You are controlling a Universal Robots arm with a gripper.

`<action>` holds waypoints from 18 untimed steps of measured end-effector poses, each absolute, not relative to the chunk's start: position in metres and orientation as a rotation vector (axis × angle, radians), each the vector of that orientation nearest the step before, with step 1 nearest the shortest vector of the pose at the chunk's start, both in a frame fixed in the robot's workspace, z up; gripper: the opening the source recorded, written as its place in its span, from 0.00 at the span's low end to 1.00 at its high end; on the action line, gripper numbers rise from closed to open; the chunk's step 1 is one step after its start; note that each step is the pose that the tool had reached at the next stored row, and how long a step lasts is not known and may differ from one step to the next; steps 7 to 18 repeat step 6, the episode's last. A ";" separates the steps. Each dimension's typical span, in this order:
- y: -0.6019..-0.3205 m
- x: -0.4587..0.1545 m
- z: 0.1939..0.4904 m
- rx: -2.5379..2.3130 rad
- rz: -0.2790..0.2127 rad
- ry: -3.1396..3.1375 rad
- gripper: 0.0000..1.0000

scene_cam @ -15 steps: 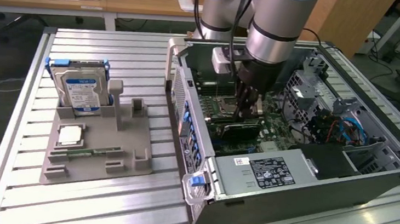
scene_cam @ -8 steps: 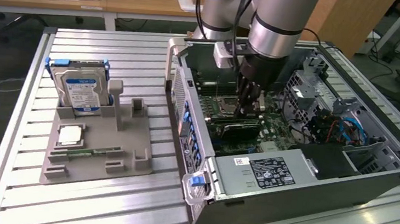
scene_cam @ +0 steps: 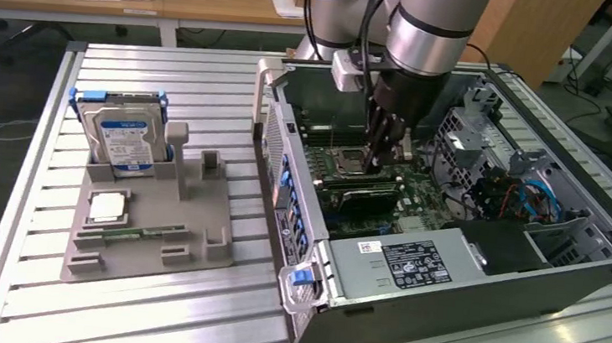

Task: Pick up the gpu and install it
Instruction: 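Press down on the gpu until it lock into place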

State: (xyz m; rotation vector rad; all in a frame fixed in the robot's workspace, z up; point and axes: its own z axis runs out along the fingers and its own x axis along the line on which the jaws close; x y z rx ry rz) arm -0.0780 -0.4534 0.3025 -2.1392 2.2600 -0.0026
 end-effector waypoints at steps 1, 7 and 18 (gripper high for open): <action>-0.453 -0.078 0.303 -2.139 -0.003 2.260 0.11; -0.453 -0.078 0.303 -2.140 -0.005 2.261 0.11; -0.453 -0.078 0.303 -2.140 -0.005 2.261 0.11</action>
